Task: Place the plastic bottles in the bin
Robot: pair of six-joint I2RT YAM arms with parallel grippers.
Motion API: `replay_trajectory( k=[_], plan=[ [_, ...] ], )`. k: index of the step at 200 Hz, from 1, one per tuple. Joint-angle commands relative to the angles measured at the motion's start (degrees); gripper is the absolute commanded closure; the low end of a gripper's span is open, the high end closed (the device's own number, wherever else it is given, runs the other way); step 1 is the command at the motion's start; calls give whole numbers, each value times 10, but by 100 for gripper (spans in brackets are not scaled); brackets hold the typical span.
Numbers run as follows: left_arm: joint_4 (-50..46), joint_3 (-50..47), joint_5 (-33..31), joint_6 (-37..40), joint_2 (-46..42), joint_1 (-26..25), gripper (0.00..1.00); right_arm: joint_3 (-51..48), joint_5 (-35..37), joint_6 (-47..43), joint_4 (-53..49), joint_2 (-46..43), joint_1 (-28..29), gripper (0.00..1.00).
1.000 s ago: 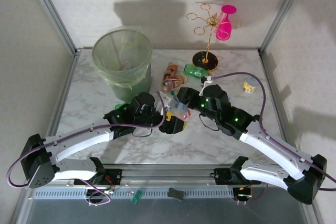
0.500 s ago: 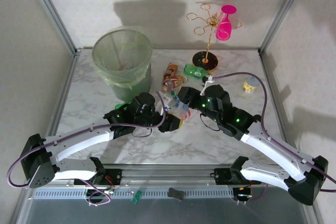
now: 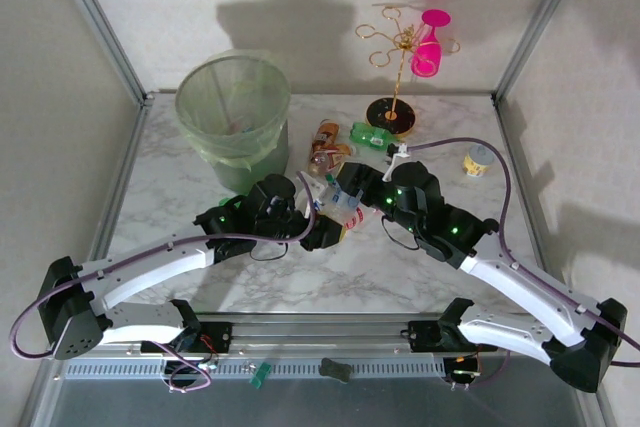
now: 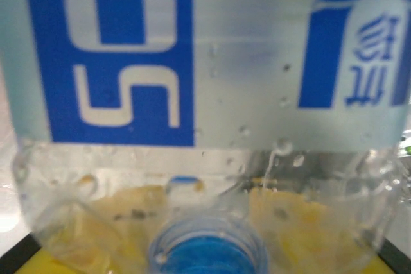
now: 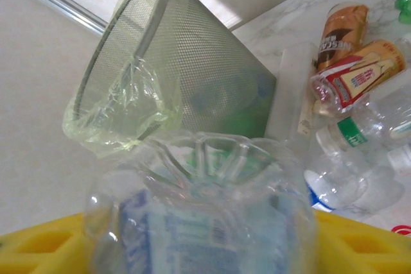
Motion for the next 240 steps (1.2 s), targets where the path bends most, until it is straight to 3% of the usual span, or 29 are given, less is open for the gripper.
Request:
replay_trajectory(
  k=[1,8,39,75,104,164,216,240],
  plan=[
    [-30,44,-62,26,-24,10,100,21,32,-30,-38,-22,3,20],
    [-37,49,-66,27,-28,17,100,22,33,-38,-40,-27,3,15],
    [-48,68,-71,23,-48,51,100,18,35,-68,-41,-60,3,7],
    [-76,115,-97,39,-56,71,100,9,50,-86,-46,-99,2,8],
    [-98,180,-168,34,-39,99,100,1,64,-89,-51,-119,2,8],
    [-115,306,-235,0,39,173,100,-12,73,-89,-59,-126,3,9],
    [-127,364,-233,-60,126,264,100,-26,87,-96,-57,-138,3,9],
    [-134,377,-269,-74,161,288,100,-26,93,-101,-62,-135,3,9]
  ],
)
